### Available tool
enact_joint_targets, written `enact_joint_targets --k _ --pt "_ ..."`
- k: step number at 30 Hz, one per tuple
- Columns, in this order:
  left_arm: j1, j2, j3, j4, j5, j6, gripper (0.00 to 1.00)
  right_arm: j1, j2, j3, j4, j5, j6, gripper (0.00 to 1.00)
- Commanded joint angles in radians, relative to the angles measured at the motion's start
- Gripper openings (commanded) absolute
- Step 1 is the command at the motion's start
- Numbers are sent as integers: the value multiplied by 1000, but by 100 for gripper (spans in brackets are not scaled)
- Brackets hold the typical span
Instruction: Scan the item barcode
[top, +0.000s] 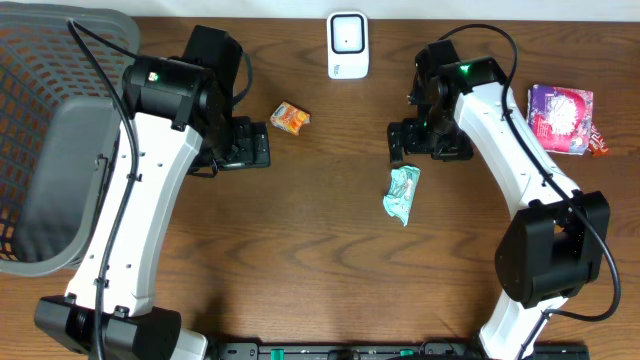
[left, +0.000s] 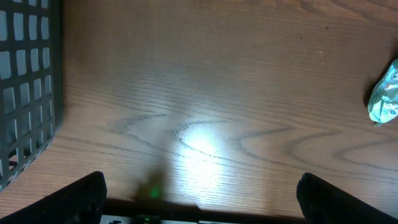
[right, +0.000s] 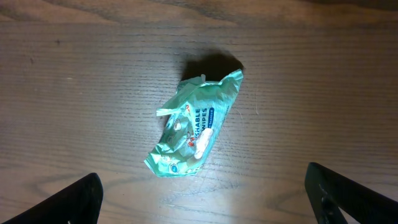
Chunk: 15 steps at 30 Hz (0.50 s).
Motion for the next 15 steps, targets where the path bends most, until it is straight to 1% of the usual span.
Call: enact_joint_targets --k 1,15 --pt "0 6 6 -2 -6 -1 98 10 -6 -7 1 9 -13 99" --pt "0 6 6 -2 -6 -1 98 10 -6 -7 1 9 -13 99"
